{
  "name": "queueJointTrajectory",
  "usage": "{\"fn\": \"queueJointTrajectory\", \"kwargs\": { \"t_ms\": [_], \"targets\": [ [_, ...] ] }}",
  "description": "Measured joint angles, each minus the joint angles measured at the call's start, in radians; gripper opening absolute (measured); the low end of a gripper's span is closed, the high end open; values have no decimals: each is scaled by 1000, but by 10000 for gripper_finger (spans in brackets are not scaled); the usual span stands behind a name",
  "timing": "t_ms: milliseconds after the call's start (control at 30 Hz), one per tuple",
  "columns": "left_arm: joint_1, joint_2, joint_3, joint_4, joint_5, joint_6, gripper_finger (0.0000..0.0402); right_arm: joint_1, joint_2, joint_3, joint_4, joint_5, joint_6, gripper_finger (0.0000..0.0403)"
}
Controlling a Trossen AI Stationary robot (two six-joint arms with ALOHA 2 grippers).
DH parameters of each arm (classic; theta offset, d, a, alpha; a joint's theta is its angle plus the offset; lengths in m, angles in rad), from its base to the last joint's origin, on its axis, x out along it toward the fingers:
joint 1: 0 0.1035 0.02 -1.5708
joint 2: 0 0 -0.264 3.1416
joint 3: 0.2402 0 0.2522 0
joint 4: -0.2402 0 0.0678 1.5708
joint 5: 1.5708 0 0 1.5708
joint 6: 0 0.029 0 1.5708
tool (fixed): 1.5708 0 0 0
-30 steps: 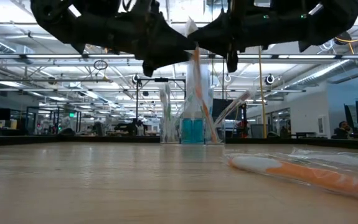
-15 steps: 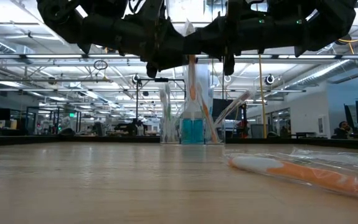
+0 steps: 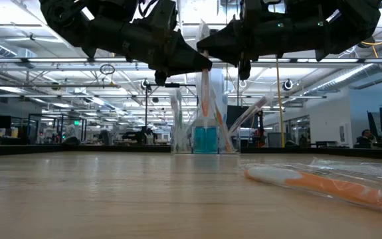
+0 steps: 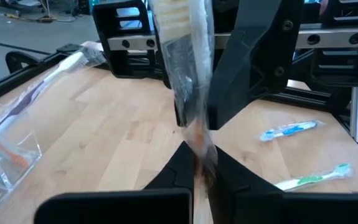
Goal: Pick & Place toothbrushing station
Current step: Put the orange toothbrush into the transparent organizer
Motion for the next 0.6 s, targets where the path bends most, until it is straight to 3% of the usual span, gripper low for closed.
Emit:
{"fn": "queueJointTrajectory", "kwargs": {
  "t_ms": [233, 467, 600],
  "targets": [
    [0, 0, 0, -20, 1, -19, 33, 0, 0, 0, -28, 1, -23, 59],
    [9, 0, 0, -64, -67, -19, 8, -1, -25, 0, -108, 4, -29, 109],
    [37, -27, 0, -49, -118, 22, 16, -1, -68, 0, -221, 26, -28, 137]
  ]
}}
